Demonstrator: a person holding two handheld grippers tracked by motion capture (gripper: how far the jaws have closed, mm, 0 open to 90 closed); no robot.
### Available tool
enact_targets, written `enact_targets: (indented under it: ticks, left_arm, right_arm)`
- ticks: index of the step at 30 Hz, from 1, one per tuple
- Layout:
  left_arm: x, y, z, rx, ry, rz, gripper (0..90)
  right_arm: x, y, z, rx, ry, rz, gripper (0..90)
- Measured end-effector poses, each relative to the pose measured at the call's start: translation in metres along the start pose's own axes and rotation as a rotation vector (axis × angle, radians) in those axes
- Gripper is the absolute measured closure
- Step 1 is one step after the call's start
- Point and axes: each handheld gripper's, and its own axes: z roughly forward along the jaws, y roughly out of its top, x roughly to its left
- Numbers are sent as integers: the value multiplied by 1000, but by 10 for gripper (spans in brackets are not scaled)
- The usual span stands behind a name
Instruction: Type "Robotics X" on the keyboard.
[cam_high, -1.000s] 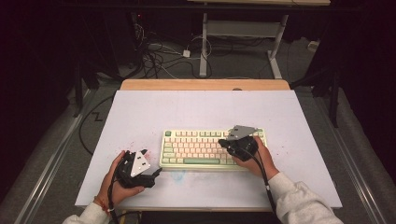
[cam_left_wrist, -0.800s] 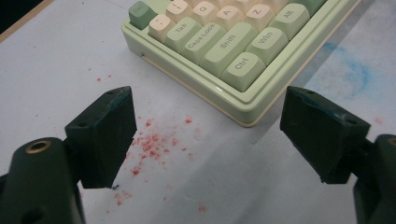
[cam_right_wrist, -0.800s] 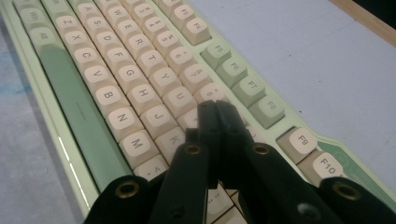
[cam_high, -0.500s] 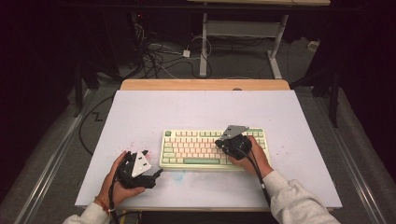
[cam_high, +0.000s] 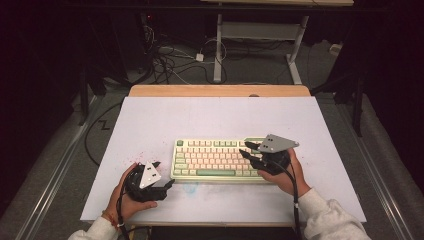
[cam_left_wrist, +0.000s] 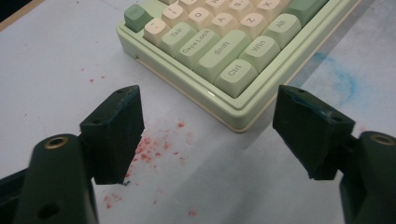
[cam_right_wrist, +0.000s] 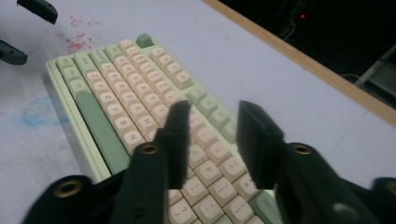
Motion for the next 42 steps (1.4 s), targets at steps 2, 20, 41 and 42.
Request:
enact_targets:
  ticks: [2, 20, 41, 42]
  left_arm:
    - [1, 0, -1, -5, -10, -7, 252]
    - [2, 3, -2, -12, -12, -9, 257]
    - [6, 17, 0, 58, -121, -53, 835]
    - [6, 18, 0, 55, -124, -51, 853]
  right_arm:
    - [0, -3, -7, -14, -6, 10, 538]
    - [1, -39, -52, -66, -137, 13, 317]
    - [10, -73, -65, 4, -175, 38, 240]
    - [11, -73, -64, 7, -177, 30, 239]
